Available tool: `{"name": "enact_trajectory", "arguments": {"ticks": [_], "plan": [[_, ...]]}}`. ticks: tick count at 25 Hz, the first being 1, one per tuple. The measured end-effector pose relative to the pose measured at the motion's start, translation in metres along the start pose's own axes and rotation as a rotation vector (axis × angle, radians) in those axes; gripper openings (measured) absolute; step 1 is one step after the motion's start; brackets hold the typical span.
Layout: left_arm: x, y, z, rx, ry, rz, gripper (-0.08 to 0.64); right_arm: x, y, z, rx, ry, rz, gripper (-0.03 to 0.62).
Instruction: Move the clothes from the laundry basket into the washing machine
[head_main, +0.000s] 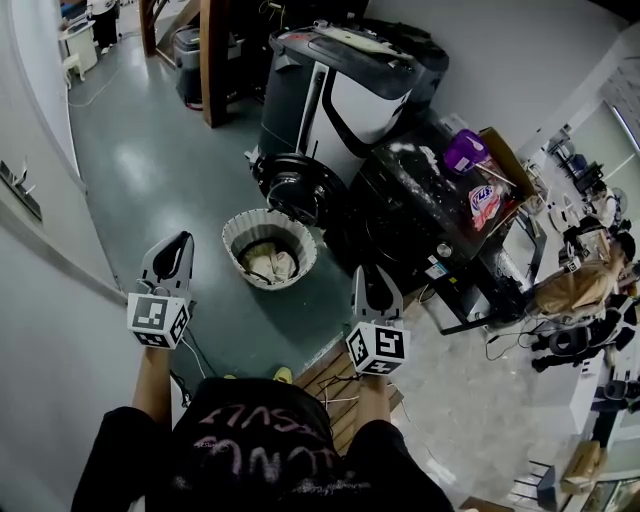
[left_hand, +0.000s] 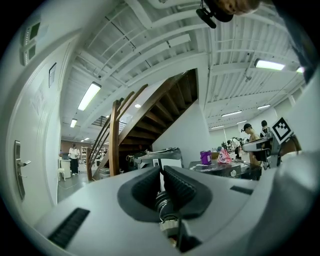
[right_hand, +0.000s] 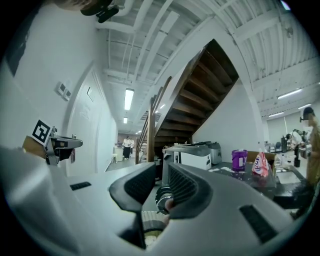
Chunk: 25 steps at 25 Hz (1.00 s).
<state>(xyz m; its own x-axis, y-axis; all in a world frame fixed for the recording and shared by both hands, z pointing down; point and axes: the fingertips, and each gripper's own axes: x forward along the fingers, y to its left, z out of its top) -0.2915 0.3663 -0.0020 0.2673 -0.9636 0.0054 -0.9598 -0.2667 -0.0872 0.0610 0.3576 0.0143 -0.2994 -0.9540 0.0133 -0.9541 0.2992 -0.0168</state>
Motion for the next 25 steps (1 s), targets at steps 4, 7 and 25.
{"name": "enact_trajectory", "arguments": {"ticks": [4, 7, 25], "plan": [[-0.004, 0.000, 0.000, -0.003, 0.006, 0.001, 0.121, -0.002, 0.001, 0.004, 0.011, -0.012, 0.002, 0.116], [-0.006, 0.000, -0.001, -0.003, 0.011, 0.001, 0.168, -0.004, 0.004, 0.005, 0.004, -0.015, 0.015, 0.124], [-0.020, 0.004, -0.003, -0.021, 0.017, -0.012, 0.210, -0.014, 0.008, 0.008, 0.005, -0.027, -0.003, 0.244]]}}
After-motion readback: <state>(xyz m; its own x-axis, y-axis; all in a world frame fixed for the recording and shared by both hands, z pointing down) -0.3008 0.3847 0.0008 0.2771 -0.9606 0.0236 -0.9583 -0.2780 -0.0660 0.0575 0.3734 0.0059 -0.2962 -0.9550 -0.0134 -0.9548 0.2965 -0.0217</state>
